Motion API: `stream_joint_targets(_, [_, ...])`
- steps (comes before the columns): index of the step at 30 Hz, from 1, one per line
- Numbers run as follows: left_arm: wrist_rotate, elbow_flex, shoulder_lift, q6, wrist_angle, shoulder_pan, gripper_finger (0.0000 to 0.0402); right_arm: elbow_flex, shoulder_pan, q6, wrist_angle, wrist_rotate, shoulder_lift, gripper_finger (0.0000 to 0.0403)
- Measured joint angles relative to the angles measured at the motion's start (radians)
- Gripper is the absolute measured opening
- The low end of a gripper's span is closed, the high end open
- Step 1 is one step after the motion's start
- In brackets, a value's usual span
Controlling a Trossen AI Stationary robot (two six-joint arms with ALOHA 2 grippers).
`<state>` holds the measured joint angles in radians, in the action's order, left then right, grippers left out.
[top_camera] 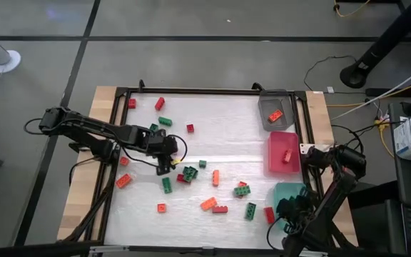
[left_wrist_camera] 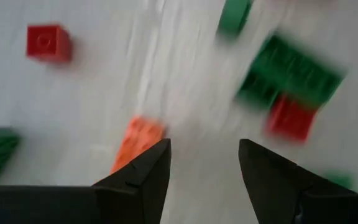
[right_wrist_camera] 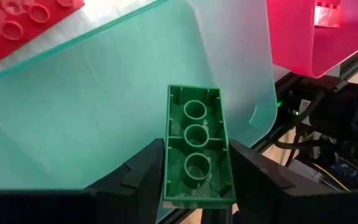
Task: Sort blocks
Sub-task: Put the green game piece into the blue bin, then put the orange game piece into the black bin
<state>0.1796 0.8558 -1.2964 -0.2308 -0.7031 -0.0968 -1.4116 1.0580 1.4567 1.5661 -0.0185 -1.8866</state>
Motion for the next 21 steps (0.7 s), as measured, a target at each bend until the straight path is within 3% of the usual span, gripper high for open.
stream_joint_targets(5, [0.006,-0.004,-0.001,0.117,-0.08,0.036,0.0178,0.0,0.0,-0.002,-0.002,-0.002,0.0,0.0201])
stream_joint_targets(13, [0.008,-0.094,-0.007,0.205,0.016,0.104,0.0178,0.0,0.0,-0.003,-0.001,-0.031,0.0,0.0249])
stream_joint_targets(21, [0.007,-0.146,-0.016,0.266,0.098,0.161,0.0178,0.0,0.0,0.001,0.0,-0.041,0.0,0.026])
